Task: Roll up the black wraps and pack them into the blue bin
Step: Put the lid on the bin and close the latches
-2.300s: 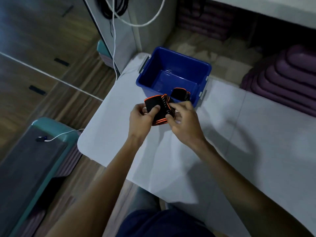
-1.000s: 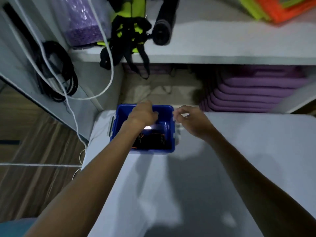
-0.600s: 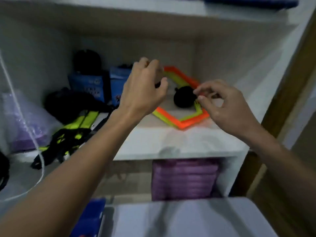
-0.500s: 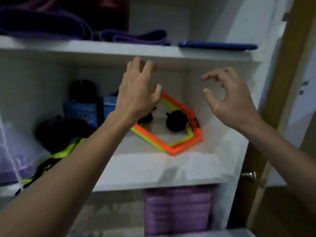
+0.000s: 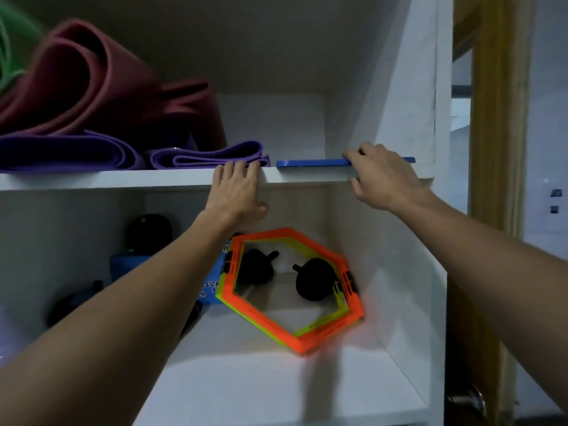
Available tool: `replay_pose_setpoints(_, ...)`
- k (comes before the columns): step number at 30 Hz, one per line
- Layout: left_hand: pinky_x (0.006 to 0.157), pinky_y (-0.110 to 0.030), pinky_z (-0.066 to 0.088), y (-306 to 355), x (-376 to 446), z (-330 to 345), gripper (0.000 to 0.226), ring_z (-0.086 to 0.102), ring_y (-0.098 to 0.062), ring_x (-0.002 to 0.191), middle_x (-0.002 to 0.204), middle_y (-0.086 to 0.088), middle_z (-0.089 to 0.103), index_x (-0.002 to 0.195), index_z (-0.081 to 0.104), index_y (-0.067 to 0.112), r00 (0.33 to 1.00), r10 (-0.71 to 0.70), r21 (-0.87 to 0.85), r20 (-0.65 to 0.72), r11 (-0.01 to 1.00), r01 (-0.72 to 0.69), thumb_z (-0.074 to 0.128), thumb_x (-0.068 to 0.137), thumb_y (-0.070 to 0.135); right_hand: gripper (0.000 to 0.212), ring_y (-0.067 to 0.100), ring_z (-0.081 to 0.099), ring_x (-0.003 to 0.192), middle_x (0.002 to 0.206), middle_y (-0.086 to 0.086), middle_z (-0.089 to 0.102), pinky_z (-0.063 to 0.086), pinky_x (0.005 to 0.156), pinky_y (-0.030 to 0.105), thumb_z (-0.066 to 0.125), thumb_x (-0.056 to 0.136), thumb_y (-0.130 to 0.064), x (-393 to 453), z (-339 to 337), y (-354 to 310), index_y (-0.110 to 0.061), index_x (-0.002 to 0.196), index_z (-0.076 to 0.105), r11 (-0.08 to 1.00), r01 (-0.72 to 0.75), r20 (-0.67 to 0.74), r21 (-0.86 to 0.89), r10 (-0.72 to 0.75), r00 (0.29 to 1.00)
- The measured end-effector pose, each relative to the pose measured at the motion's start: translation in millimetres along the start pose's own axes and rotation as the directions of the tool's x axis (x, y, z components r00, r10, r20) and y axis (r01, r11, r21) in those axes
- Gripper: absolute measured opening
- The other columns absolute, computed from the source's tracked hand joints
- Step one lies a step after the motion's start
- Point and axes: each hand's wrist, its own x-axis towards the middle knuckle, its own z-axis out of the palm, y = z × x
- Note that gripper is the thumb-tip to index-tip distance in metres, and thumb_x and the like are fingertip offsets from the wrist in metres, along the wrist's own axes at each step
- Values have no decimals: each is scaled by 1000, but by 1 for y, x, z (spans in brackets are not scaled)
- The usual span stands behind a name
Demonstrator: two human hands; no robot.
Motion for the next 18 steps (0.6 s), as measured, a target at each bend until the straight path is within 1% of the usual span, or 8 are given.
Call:
replay_pose_setpoints(2, 121, -46, 17, 0, -2, 5, 90, 30, -34, 139, 146, -11, 38, 152, 23, 15, 1000, 7, 9, -20, 1000, -7, 67, 80, 44, 27, 32, 54, 91, 102, 13, 57, 42, 63, 39, 55, 90, -9, 2, 7, 1, -12, 116, 58, 1000, -8, -75, -26, 6, 997)
replay_pose_setpoints(5, 123, -46, 12, -4, -5, 6, 93, 27, -32, 142, 149, -9, 35, 154, 18, 17, 999, 30, 13, -35, 999, -30, 68, 80, 42, 28, 33, 56, 86, 94, 12, 60, 37, 58, 36, 57, 84, 0, 3, 13, 2, -10, 109, 64, 998, -25, -140, -58, 17, 990)
replay_pose_setpoints(7, 124, -45, 11, -9, -6, 4, 92, 25, -31, 144, 151, -8, 34, 156, 17, 19, 999, 47, -3, -24, 999, -47, 68, 82, 41, 30, 33, 57, 83, 92, 12, 64, 39, 59, 36, 58, 81, 2, 0, 14, 1, -9, 107, 66, 999, -11, -178, -51, 2, 984)
replay_pose_setpoints(11, 122, -43, 14, -13, -5, -7, 86, 28, -28, 145, 153, -7, 36, 156, 21, 19, 997, 71, -98, 0, 993, -71, 66, 85, 38, 30, 35, 57, 81, 91, 11, 72, 45, 73, 42, 56, 81, 4, -9, 5, 3, -10, 105, 69, 997, -12, -300, 75, 34, 953)
replay_pose_setpoints(13, 121, -41, 20, -14, -8, -15, 79, 30, -28, 144, 154, -8, 36, 155, 26, 14, 998, 61, -215, -4, 975, -60, 64, 89, 34, 34, 35, 57, 84, 93, 9, 74, 44, 79, 43, 56, 82, 4, -16, -2, 0, -13, 108, 69, 993, -7, -365, 122, 51, 930)
replay_pose_setpoints(15, 118, -40, 30, -14, -14, -24, 67, 35, -26, 141, 152, -9, 38, 152, 33, 10, 999, 2, -392, -48, 920, -20, 60, 93, 25, 37, 33, 57, 87, 96, 6, 75, 42, 80, 42, 56, 81, 4, -27, -10, -7, -15, 110, 69, 985, 0, -429, 172, 75, 900)
replay_pose_setpoints(16, 114, -38, 35, -14, -20, -28, 59, 40, -25, 138, 150, -9, 41, 150, 38, 10, 997, -48, -485, -66, 874, 10, 57, 95, 22, 38, 33, 58, 89, 98, 6, 75, 42, 81, 42, 55, 82, 3, -35, -14, -11, -15, 112, 70, 979, 5, -457, 205, 91, 885)
replay_pose_setpoints(18, 99, -33, 44, -15, -35, -36, 45, 51, -20, 121, 140, -6, 48, 142, 47, 11, 982, -167, -639, -83, 765, 76, 51, 98, 19, 39, 33, 60, 92, 100, 6, 75, 43, 82, 42, 55, 82, 3, -53, -20, -21, -13, 115, 70, 964, 19, -508, 265, 123, 852)
